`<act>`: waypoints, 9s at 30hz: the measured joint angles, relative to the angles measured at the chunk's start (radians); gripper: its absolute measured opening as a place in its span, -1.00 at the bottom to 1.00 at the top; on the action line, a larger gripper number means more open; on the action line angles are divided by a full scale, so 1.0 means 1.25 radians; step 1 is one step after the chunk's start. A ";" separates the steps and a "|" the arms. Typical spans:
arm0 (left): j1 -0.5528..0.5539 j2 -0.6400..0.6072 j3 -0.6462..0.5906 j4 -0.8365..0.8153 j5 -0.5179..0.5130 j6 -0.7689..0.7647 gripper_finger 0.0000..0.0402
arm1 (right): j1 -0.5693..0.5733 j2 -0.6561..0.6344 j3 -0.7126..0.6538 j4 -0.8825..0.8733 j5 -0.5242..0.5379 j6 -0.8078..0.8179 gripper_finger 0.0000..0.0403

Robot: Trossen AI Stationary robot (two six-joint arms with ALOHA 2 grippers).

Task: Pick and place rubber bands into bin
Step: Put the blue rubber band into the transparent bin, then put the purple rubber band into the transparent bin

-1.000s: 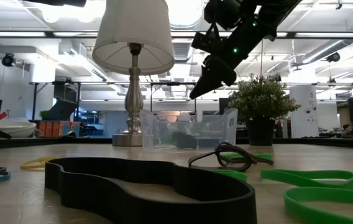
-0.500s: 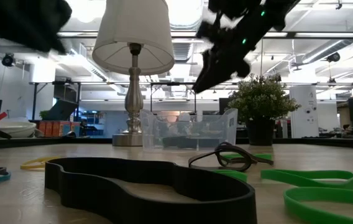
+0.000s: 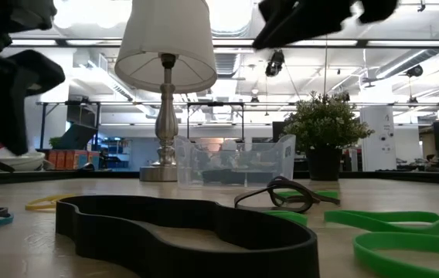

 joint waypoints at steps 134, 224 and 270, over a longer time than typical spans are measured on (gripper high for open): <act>0.579 0.081 0.231 0.224 -0.231 0.980 -1.00 | 0.148 0.001 -0.014 -0.105 0.057 0.212 -0.68; 0.209 0.016 0.180 0.048 -0.250 0.630 -0.33 | 0.116 0.288 -0.094 0.201 0.062 0.189 -0.69; 0.195 0.015 0.179 0.030 -0.251 0.609 -0.33 | 0.075 0.069 -0.092 0.232 0.325 -0.093 -0.96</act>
